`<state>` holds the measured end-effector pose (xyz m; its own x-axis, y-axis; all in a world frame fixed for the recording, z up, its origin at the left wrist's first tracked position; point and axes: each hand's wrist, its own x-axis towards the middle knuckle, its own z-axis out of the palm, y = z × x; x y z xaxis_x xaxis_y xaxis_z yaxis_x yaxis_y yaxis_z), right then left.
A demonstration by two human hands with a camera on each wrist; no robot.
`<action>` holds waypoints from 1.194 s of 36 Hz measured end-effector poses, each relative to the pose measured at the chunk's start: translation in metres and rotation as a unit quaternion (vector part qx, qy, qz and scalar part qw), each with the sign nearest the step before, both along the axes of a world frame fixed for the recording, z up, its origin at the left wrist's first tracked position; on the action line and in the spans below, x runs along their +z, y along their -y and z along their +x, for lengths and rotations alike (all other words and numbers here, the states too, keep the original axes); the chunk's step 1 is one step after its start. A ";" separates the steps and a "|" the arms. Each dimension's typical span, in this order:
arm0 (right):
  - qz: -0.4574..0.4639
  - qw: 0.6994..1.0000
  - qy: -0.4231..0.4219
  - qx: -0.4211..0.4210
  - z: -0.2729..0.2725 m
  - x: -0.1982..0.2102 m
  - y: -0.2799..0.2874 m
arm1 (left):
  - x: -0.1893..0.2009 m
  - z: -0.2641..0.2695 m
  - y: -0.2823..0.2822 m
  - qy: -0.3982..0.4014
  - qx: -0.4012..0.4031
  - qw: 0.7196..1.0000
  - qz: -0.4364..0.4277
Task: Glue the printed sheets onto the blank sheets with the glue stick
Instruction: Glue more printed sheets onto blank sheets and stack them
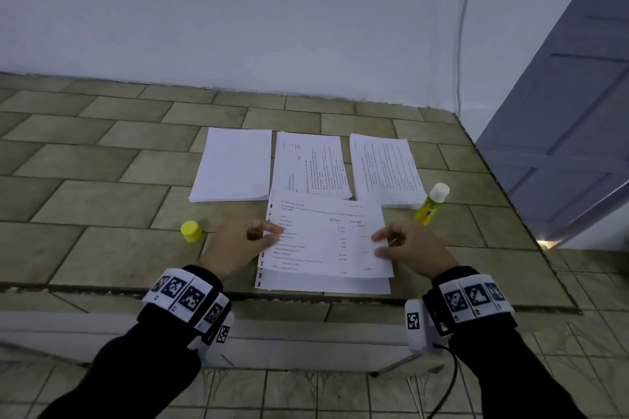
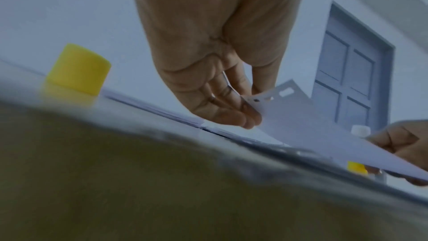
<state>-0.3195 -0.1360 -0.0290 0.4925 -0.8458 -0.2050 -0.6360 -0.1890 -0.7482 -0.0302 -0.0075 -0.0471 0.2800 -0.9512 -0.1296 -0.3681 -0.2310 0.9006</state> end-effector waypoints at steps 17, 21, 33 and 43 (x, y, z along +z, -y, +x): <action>-0.071 0.991 -0.105 0.029 0.003 -0.011 -0.012 | -0.009 0.000 -0.005 0.144 -0.033 0.989 -0.003; -0.062 0.992 -0.106 0.036 0.000 -0.011 -0.014 | -0.006 0.001 -0.006 0.155 -0.045 0.987 0.002; -0.055 0.993 -0.094 0.041 -0.004 -0.013 -0.017 | -0.007 0.005 -0.007 0.155 -0.051 0.987 0.002; -0.057 0.992 -0.101 0.042 -0.003 -0.010 -0.019 | -0.005 0.005 -0.008 0.151 -0.047 0.987 0.012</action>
<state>-0.3222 -0.1166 -0.0394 0.5200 -0.8273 -0.2125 -0.7501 -0.3232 -0.5770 -0.0253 0.0007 -0.0522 0.2191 -0.9727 -0.0767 -0.6403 -0.2027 0.7409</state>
